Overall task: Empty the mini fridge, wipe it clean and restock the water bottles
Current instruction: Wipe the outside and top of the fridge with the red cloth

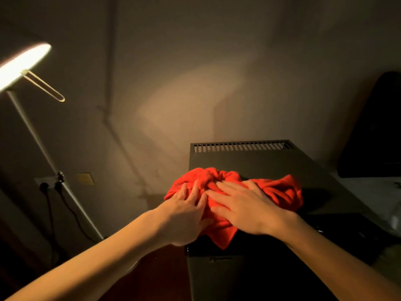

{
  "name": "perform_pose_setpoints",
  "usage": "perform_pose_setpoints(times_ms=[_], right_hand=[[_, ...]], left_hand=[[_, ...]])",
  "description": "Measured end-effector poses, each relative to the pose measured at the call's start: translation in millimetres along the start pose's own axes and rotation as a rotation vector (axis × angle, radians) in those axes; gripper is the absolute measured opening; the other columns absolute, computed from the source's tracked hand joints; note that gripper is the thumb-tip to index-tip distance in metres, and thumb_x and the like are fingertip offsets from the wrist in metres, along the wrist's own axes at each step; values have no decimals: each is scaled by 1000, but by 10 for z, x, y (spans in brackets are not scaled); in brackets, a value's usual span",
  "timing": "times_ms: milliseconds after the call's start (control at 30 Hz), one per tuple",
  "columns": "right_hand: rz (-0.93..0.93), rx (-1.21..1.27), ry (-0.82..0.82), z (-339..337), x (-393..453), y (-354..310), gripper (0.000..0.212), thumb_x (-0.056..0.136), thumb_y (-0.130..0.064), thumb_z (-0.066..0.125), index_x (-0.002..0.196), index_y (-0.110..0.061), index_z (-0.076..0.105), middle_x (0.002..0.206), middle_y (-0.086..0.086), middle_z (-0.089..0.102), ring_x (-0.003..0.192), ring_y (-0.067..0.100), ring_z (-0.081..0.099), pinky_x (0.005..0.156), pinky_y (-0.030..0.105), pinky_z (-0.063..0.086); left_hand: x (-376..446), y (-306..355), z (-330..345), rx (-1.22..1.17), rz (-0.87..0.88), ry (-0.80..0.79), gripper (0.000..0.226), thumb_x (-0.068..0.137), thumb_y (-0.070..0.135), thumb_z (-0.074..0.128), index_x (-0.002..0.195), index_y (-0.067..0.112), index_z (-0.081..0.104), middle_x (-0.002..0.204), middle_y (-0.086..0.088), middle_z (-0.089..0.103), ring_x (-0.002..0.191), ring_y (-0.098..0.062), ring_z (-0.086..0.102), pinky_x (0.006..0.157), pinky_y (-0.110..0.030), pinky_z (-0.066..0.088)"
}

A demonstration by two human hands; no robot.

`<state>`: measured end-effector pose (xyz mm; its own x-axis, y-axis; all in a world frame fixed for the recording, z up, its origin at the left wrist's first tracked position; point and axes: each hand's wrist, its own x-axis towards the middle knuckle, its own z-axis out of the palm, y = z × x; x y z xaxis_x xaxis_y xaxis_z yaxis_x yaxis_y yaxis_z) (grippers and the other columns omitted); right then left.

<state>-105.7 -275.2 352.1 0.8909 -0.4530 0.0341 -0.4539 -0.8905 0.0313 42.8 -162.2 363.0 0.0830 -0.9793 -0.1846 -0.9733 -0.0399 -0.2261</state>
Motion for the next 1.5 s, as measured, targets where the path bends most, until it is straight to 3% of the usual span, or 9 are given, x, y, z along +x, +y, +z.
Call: perform_pose_setpoints(times_ms=[100,300,567,867,1167,1300,1400,1433,1500], right_hand=[[83,4,6,-31,-336,82,76,76,-68,-7,149,-50,3,161,-17,8,148,8,7,116,43,13],[321,26,-89,-65,-693,897,63,85,-77,10,143,-60,-5,161,-19,-1,146,1,-9,118,44,12],[393,71,-47,15,-450,1896,59,93,-66,20,146,-56,-6,162,-13,2,149,9,-4,120,43,14],[323,76,-15,162,519,2639,56,100,-55,21,150,-48,-4,163,-10,4,150,15,-4,120,46,14],[205,66,-47,119,1307,2054,54,101,-54,17,151,-45,-2,161,-17,-3,150,21,-4,120,49,5],[109,42,-51,85,1311,1646,54,102,-50,17,152,-41,-2,162,-13,-6,150,21,-7,121,43,-1],[68,42,-49,48,1193,1291,55,103,-49,18,153,-39,-2,162,-11,-8,149,20,-9,120,41,-4],[60,40,-49,41,1148,1187,56,103,-49,18,153,-38,-2,162,-10,-8,149,20,-9,120,41,-5],[38,29,-48,36,1036,1005,56,102,-50,19,153,-38,-2,162,-9,-7,149,21,-9,120,43,-4]], left_hand=[[41,178,-128,-5,92,-56,86,97,64,25,156,9,-5,162,-18,-11,148,-45,-6,120,-49,4],[653,637,-306,-94,230,-50,78,99,61,26,156,24,-13,160,-6,-27,147,-43,-16,119,-53,0],[1735,1298,-534,-141,73,4,83,95,69,20,156,21,-12,158,-7,-32,147,-48,-9,114,-67,10],[2666,1013,-659,-195,-76,-14,78,96,68,19,156,28,-11,159,-5,-31,148,-45,-7,113,-68,10],[2559,80,-364,-159,-131,7,77,99,62,17,156,18,-9,161,-20,-14,149,-41,-5,120,-56,10],[2215,-197,-138,-93,-99,29,103,80,80,-10,155,9,-7,161,-24,-10,149,-43,-4,120,-54,9],[1817,-271,-33,-142,-107,131,86,93,70,10,157,13,0,164,-15,-6,151,-35,-2,121,-52,7],[1695,-305,-15,-142,-95,136,91,89,74,6,157,15,0,164,-15,-7,151,-35,-3,121,-52,7],[1449,-359,-19,-94,-57,64,123,59,90,-25,156,17,-6,162,-23,-10,149,-42,-4,120,-53,9]])
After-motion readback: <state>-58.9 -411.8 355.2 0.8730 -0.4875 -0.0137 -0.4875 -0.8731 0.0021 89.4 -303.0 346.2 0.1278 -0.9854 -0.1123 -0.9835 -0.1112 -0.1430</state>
